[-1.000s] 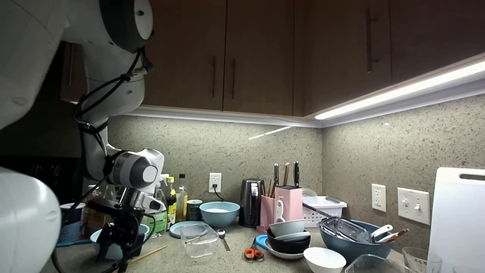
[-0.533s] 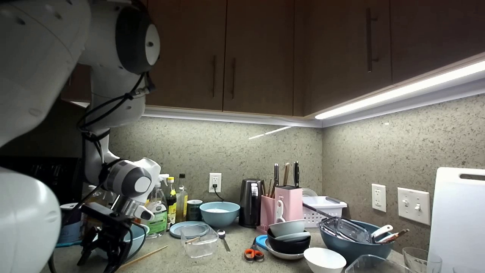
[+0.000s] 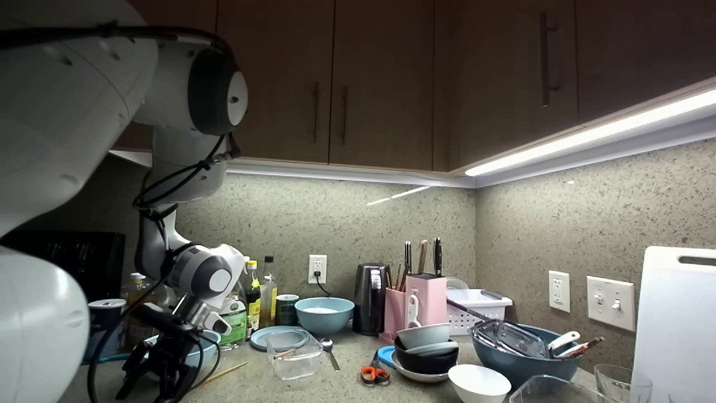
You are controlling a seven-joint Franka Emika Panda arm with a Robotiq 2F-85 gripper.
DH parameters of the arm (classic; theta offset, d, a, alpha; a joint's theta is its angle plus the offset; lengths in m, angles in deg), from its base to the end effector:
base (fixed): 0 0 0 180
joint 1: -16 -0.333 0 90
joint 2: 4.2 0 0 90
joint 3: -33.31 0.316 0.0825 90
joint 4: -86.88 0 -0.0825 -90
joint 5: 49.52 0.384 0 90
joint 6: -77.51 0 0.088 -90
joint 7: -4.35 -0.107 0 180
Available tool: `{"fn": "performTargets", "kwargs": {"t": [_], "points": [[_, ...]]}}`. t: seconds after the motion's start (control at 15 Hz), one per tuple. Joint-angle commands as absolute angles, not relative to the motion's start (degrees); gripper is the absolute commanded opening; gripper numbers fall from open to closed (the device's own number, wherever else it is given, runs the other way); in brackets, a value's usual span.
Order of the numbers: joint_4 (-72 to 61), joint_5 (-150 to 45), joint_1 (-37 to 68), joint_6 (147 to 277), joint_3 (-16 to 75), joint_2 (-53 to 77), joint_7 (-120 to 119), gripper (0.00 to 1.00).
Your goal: Put the chopstick in the Bowl
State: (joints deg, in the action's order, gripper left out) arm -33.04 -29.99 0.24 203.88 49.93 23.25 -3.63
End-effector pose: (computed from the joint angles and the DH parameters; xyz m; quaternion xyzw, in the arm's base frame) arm 0.4517 0.3043 0.1783 -0.9638 -0.0793 0.2287 0.1116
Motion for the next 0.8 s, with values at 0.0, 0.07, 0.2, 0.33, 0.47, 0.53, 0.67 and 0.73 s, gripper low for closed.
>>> {"fn": "performTargets", "kwargs": {"t": [0.0, 0.07, 0.2, 0.33, 0.47, 0.53, 0.67, 0.73], "points": [[-31.4, -29.4, 0.6, 202.5, 49.7, 24.4, -2.3, 0.56], [-31.2, -29.4, 0.5, 202.5, 49.5, 24.5, -2.4, 0.48], [-31.3, -29.2, 0.5, 203.1, 49.5, 24.3, -2.3, 0.35], [-31.7, -28.9, 0.7, 203.1, 49.6, 23.9, -1.9, 0.23], [-32.0, -28.4, 1.1, 202.8, 49.9, 23.5, -1.3, 0.10], [-32.4, -28.3, 1.1, 203.1, 49.9, 23.2, -1.1, 0.07], [-33.0, -28.3, 1.3, 203.2, 50.1, 22.7, -0.5, 0.03], [-33.3, -28.2, 1.3, 203.2, 50.2, 22.4, 0.1, 0.03]]}}
